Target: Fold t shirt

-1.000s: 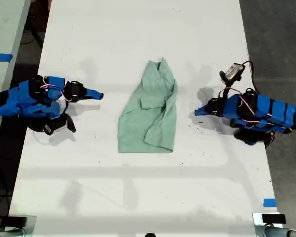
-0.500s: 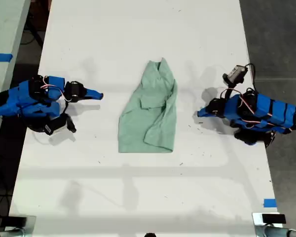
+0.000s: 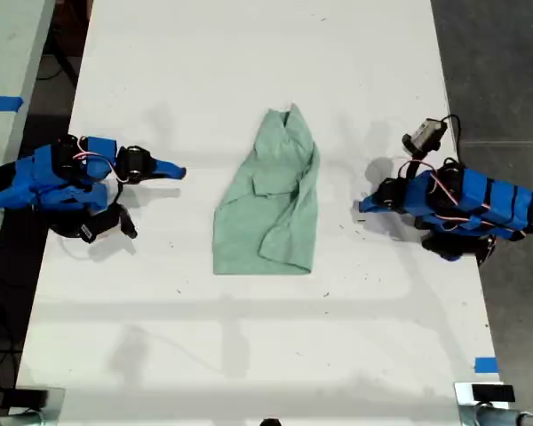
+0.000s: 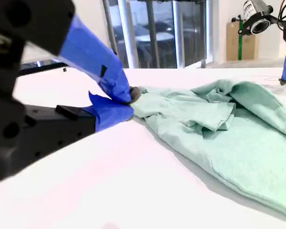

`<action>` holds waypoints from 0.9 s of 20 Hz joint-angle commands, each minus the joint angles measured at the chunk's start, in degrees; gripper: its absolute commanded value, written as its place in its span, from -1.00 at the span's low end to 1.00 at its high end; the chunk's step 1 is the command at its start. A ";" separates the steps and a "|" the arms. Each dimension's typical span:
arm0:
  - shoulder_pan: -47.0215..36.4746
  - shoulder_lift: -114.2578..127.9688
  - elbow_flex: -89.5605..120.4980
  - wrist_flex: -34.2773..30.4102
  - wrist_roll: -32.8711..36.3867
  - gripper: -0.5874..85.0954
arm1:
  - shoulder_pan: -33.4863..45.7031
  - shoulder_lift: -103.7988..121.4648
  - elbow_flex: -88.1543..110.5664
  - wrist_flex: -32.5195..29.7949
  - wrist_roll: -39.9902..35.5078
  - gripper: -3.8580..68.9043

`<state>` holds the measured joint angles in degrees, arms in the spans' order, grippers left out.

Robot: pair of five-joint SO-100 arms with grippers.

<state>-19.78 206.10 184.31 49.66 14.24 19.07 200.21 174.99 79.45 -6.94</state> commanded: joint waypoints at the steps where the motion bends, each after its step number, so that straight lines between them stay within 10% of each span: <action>1: -1.05 0.53 0.00 0.26 -0.97 -0.99 | -0.79 0.70 0.18 1.67 -2.20 -0.82; 18: -0.44 0.53 0.18 -0.26 0.09 -0.99 | -4.13 0.79 0.88 -1.49 -9.05 -0.83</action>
<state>-19.78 206.10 184.31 49.66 13.89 15.29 200.39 174.90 80.07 -14.50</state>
